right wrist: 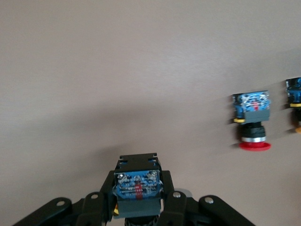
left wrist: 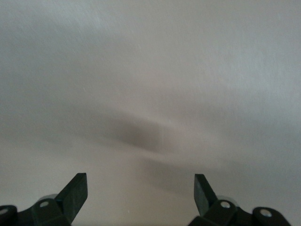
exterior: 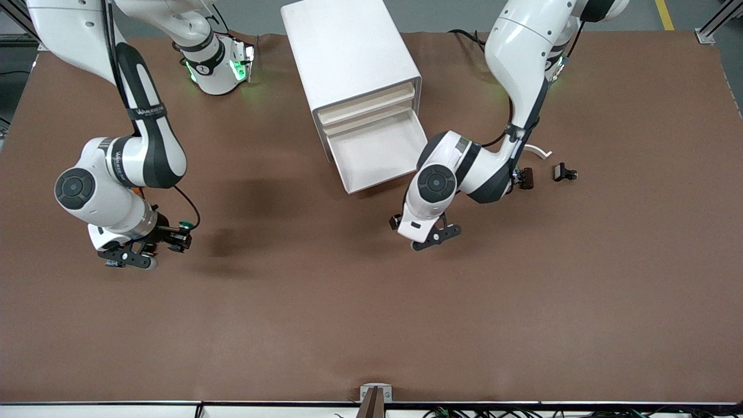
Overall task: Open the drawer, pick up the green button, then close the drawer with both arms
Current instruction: 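Set the button beside the red button while the left gripper pushes the drawer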
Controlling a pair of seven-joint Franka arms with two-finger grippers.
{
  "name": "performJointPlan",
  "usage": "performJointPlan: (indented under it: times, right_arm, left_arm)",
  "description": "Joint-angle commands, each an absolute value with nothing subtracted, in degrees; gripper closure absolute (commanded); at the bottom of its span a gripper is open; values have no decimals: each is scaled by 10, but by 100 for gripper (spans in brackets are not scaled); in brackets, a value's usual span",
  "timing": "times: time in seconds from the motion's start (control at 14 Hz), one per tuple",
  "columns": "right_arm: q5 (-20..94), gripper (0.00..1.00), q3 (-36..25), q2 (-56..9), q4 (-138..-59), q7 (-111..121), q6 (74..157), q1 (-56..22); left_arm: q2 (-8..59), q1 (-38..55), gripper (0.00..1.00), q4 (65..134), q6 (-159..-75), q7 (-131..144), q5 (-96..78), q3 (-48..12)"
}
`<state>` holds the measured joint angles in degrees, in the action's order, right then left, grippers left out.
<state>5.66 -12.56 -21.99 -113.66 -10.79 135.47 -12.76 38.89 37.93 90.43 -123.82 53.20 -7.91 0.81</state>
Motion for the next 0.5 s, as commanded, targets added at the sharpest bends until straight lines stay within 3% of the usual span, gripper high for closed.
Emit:
performJointPlan:
  times: [0.0, 0.43]
  right_arm:
    - [52, 100, -114, -235, -1141, -84, 1383, -99]
    - [55, 100, -113, -324, -1125, -69, 1483, -77]
  left_arm:
    - [360, 388, 0, 933, -1246, 526, -69, 4]
    - [353, 424, 0, 953, -1246, 537, -75, -1]
